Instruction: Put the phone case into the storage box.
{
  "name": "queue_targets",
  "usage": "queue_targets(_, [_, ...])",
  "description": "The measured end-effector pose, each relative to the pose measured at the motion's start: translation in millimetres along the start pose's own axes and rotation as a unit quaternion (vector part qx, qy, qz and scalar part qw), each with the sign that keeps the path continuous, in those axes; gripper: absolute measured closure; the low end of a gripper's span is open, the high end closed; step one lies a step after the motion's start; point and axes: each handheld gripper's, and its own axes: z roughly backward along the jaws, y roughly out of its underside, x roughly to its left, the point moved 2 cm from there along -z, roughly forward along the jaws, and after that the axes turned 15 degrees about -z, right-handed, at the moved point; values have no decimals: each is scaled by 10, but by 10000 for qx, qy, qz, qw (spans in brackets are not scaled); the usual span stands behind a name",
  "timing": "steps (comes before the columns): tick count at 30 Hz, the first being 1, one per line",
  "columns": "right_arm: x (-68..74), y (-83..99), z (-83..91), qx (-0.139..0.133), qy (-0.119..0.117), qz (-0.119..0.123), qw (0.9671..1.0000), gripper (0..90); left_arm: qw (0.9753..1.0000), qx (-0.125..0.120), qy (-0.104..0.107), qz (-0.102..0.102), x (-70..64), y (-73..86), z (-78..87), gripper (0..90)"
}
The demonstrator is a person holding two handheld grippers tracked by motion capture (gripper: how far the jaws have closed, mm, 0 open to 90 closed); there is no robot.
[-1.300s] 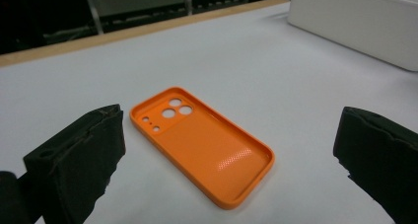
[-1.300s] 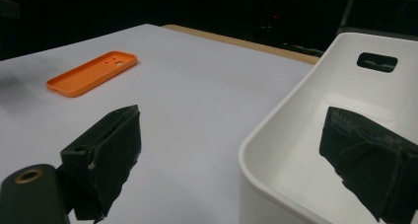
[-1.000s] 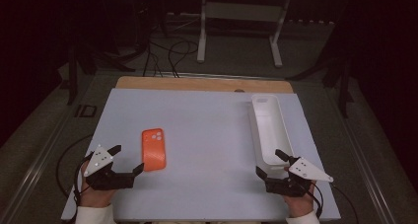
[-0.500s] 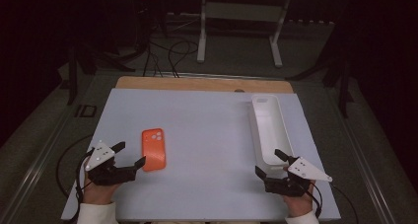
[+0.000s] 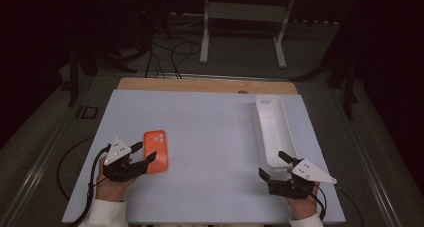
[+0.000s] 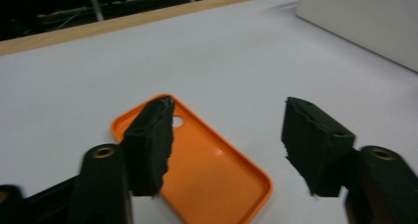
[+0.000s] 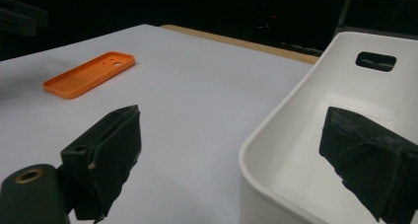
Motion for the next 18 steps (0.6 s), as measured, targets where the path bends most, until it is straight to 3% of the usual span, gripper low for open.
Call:
queue_targets(5, [-3, 0, -1, 0, 2, -8, 10000, 88, 9999, 26, 153, -31, -41, -3, -76, 544])
queue_targets(8, [0, -2, 0, -1, 6, 1, 10000, 89, 9993, 80, 364, -68, -99, -4, -184, 609])
queue_targets(11, [1, -3, 1, -7, 7, -8, 10000, 89, 9991, 112, 409, -55, -123, 0, -239, 631])
queue_targets(18, [2, -2, -2, 1, -1, 12, 10000, 88, 9974, 425, 556, -151, -230, 11, -478, 771])
